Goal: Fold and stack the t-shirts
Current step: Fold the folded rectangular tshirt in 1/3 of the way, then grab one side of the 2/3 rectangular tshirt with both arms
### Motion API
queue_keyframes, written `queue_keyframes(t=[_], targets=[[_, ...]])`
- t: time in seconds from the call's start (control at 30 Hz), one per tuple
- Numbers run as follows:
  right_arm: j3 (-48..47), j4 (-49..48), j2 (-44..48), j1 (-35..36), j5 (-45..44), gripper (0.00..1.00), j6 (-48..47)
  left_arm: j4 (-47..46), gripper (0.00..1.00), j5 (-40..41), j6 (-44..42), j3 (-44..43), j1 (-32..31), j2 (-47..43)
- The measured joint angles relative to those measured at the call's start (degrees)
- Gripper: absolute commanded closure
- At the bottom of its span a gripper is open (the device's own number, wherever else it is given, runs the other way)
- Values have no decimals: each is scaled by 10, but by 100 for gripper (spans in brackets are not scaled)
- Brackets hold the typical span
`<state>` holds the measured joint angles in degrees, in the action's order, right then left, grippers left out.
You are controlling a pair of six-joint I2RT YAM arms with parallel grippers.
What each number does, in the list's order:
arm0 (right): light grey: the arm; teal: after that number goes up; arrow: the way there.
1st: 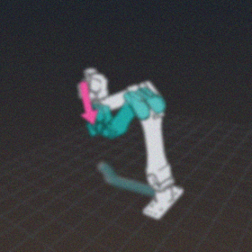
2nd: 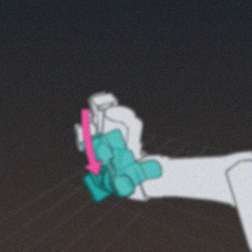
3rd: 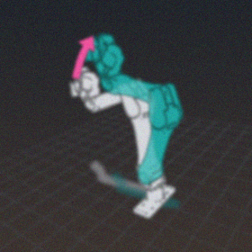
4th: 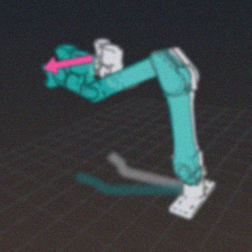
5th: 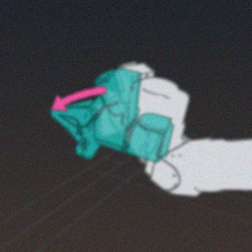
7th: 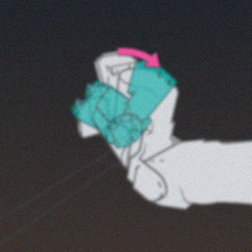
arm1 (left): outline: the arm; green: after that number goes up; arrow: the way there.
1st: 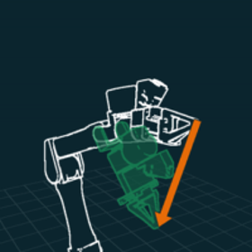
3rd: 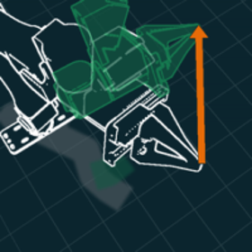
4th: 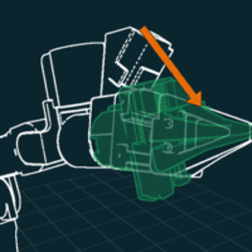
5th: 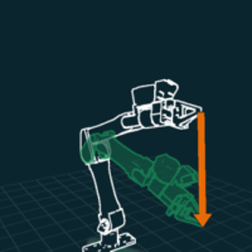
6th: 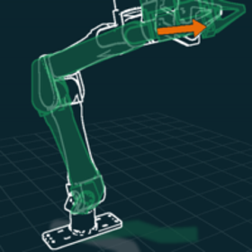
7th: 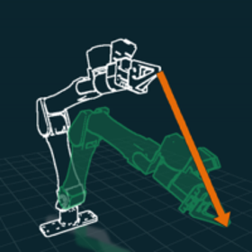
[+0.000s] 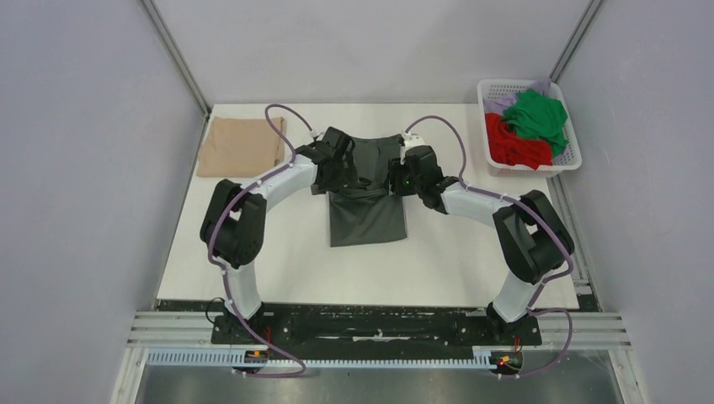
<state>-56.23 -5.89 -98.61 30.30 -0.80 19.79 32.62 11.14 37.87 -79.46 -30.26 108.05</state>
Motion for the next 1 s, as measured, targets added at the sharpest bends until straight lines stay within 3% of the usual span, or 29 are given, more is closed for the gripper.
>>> queue_keyframes(t=[0.07,0.1,0.33,0.67,0.93,1.0], targets=[[-26,-1,-19,-8,0,7,-2,-2,0,-3,-2,-17,11,2],[-38,-1,-25,-12,-1,2,-6,-2,0,-3,-2,-25,17,1],[-31,-19,9,-22,3,2,-20,-16,0,-3,-4,-10,31,-60],[157,-52,163,-3,110,2,-24,-50,0,-57,3,203,28,-242],[301,-82,240,-2,123,2,20,-65,0,-105,28,324,18,-278],[315,-88,239,-2,131,8,36,-71,0,-116,34,342,12,-281]])
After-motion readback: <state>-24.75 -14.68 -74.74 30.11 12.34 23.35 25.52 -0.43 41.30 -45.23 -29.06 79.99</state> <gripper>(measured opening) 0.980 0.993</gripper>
